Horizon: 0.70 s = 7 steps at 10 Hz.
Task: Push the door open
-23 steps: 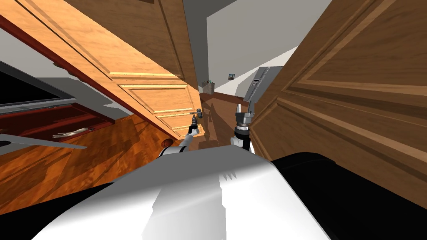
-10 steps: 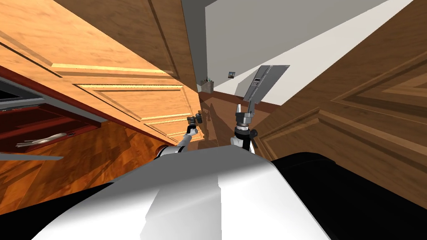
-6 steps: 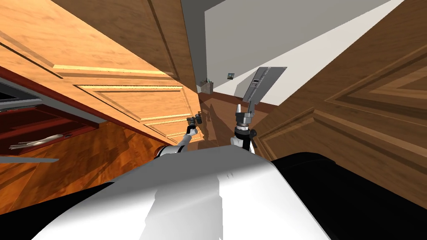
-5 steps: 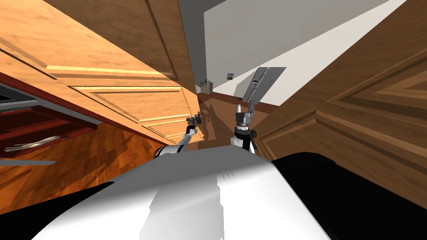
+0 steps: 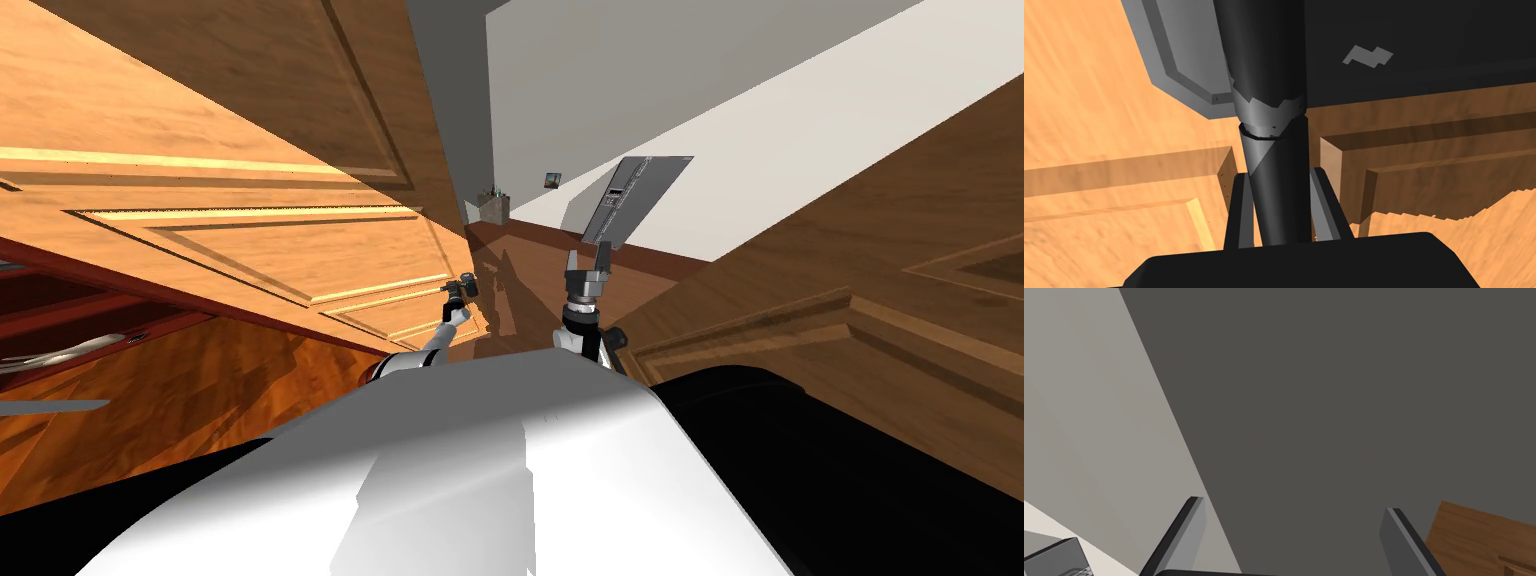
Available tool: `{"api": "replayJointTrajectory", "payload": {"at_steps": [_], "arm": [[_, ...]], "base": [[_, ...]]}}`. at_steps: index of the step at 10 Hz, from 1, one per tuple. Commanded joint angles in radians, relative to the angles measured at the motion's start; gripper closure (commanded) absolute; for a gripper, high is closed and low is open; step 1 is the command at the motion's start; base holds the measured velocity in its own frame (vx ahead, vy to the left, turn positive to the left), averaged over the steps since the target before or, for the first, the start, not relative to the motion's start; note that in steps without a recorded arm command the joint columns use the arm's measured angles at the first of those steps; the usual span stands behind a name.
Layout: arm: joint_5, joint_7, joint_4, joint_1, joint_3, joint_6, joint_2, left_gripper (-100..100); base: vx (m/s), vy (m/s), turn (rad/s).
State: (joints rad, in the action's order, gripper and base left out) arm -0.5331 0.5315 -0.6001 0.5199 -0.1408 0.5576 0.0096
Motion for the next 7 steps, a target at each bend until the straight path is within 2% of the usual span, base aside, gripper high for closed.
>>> {"api": "replayJointTrajectory", "payload": {"at_steps": [1, 3, 5, 6, 7], "arm": [[-0.017, 0.016, 0.026, 0.027, -0.023, 0.031, 0.011, 100], [-0.042, 0.049, 0.036, 0.035, -0.051, 0.049, -0.013, 100], [-0.066, 0.08, 0.045, 0.042, -0.077, 0.065, -0.053, 100], [-0.06, 0.066, 0.056, 0.043, -0.071, 0.066, -0.038, 100], [-0.077, 0.087, 0.057, 0.045, -0.089, 0.082, -0.009, 100]], "base": [[0.167, -0.024, 0.01], [0.161, -0.018, 0.01], [0.176, -0.046, 0.035], [0.07, -0.017, 0.031], [0.107, 0.035, -0.019]]}}
